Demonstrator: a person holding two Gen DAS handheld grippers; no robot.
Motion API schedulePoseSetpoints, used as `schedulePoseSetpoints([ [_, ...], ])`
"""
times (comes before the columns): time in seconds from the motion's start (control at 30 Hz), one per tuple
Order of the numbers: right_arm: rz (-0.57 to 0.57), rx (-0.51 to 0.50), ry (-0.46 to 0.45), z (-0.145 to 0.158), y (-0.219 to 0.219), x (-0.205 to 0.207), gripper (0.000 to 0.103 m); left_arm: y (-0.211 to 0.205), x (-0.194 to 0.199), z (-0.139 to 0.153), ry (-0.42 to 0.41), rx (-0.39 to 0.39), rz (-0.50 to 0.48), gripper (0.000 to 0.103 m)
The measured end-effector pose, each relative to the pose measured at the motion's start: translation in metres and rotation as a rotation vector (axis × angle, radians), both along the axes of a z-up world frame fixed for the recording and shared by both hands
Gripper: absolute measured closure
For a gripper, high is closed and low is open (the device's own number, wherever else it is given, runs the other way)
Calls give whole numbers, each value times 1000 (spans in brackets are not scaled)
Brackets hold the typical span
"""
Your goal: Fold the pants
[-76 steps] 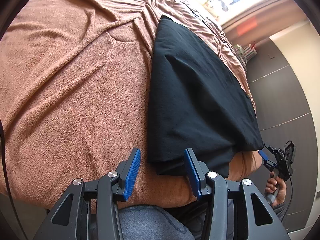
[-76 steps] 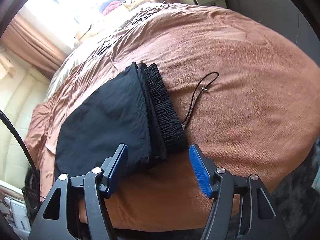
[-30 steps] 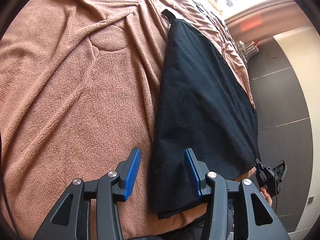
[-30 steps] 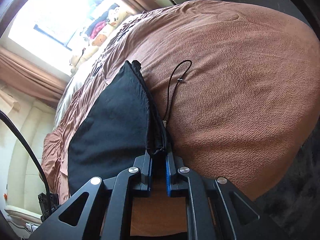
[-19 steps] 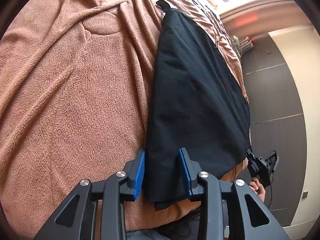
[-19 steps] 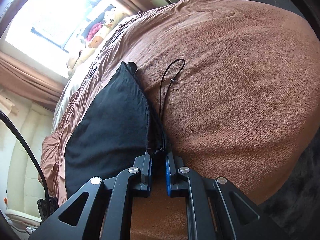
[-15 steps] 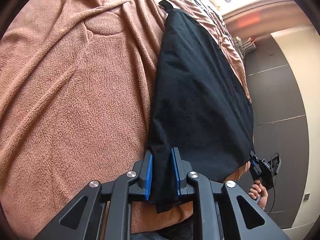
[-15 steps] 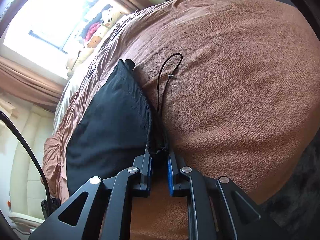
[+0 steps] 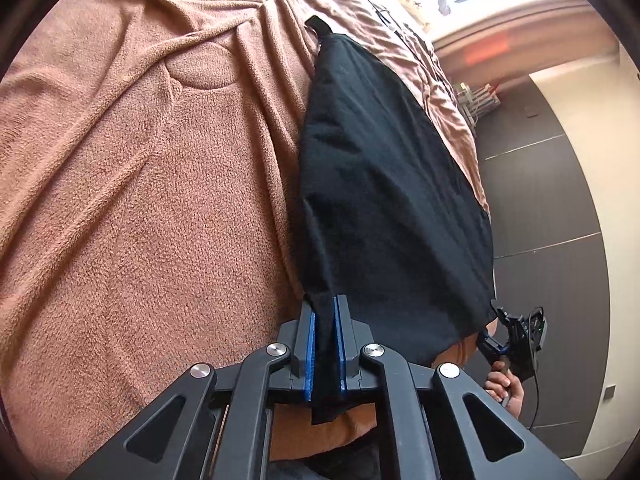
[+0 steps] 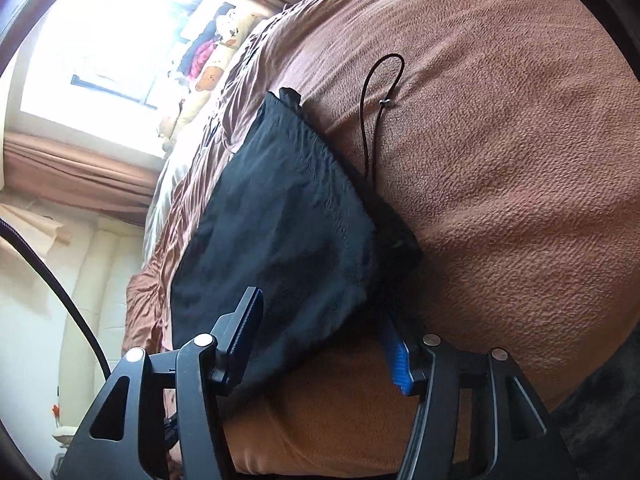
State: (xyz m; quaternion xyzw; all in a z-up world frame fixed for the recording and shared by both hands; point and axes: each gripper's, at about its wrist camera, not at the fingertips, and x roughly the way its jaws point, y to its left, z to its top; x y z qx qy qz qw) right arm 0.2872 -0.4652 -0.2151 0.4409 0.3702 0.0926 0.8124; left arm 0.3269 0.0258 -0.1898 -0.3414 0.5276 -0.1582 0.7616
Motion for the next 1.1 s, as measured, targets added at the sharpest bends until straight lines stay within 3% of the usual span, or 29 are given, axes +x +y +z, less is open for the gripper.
schedulePoseSetpoints([
  [0.13,-35,-1,7,1,-3,9,53,0,3,-3,25,3,-2,94],
  [0.37,-39,0,3,2,2,14,57,0,13,-10,58,0,9,79],
  [0.6,-46,-6,5,3,7,12,61,-6,13,-5,56,-21,-7,79],
  [0.8,-36,-13,7,4,6,13,61,-3,7,17,-6,-87,-13,79],
  [0.93,-31,-14,11,5,5,14,61,-7,14,14,17,-66,-22,79],
  [1.03,-27,-11,10,4,4,16,61,-8,13,10,33,-93,-13,80],
  [1.1,-22,-13,10,4,3,16,61,-11,8,22,-5,-94,-16,79],
])
